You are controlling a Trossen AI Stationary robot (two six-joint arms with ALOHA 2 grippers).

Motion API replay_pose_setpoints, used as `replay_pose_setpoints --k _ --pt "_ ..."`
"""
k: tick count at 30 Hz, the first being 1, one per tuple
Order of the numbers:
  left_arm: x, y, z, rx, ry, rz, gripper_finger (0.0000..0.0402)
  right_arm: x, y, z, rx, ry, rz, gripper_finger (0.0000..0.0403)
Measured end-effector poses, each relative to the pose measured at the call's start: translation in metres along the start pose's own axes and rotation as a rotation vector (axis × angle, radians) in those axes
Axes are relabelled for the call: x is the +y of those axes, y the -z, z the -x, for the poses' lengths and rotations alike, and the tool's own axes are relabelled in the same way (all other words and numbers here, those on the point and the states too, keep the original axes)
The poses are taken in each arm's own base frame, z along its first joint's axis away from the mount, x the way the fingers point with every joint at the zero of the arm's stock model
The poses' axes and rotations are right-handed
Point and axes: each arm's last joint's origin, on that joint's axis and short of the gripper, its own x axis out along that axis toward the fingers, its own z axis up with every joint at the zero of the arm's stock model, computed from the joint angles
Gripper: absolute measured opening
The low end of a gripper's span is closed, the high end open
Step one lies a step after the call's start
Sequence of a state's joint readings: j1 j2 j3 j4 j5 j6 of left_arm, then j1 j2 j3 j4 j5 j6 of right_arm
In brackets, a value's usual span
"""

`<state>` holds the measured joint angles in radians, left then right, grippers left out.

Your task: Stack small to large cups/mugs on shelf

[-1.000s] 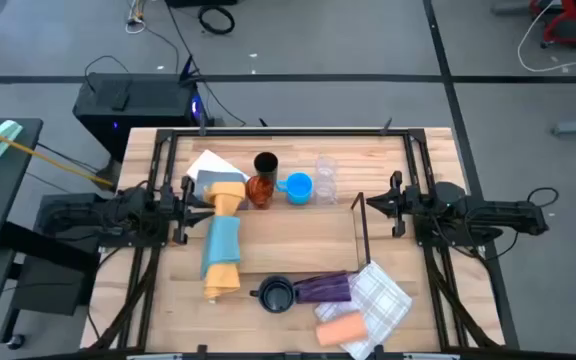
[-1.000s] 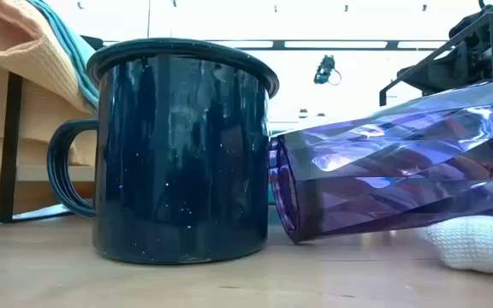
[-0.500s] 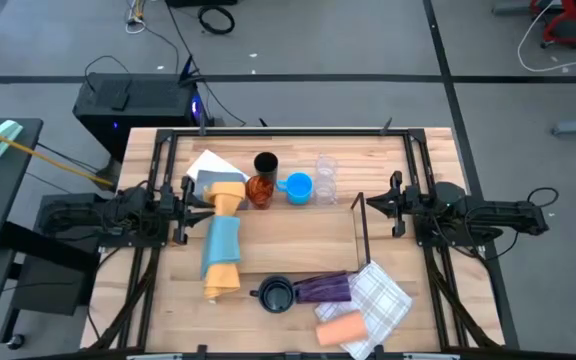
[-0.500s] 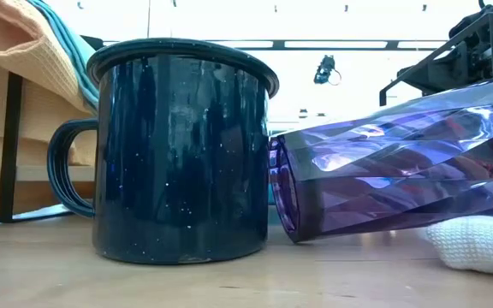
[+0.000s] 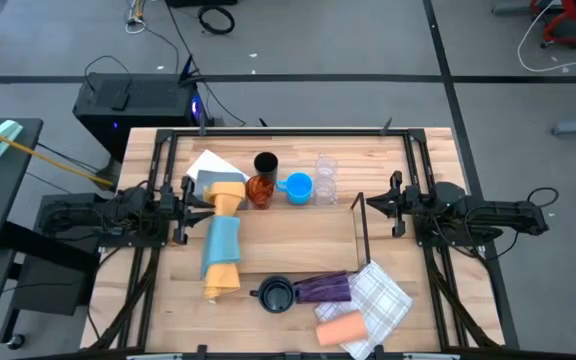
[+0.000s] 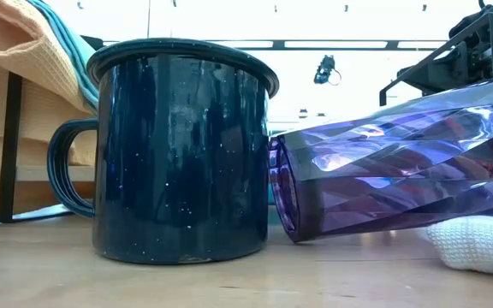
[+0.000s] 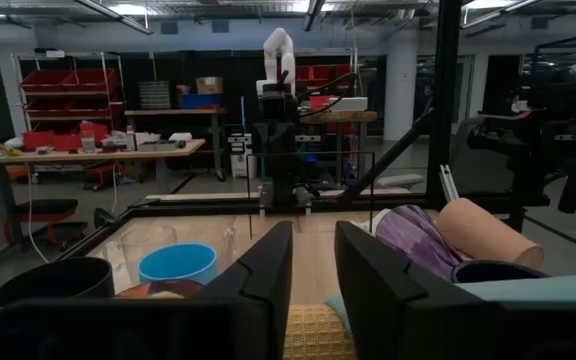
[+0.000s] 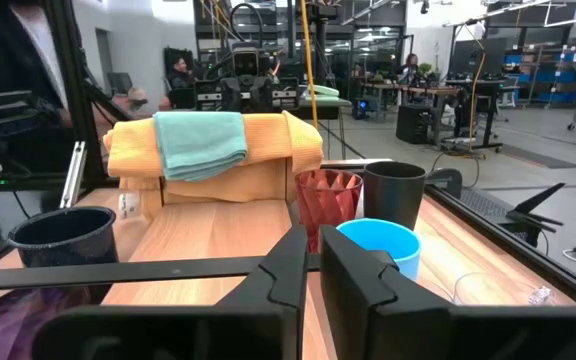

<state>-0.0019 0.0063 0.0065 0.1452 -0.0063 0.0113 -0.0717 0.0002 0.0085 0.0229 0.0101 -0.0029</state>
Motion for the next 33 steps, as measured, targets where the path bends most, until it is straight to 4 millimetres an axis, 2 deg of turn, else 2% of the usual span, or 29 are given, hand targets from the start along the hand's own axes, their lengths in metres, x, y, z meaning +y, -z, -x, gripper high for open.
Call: replay_pose_setpoints --k 33 --pt "0.0 0.0 0.0 0.0 0.0 0.0 0.0089 0.0 0.0 0.0 0.0 0.0 0.0 0.0038"
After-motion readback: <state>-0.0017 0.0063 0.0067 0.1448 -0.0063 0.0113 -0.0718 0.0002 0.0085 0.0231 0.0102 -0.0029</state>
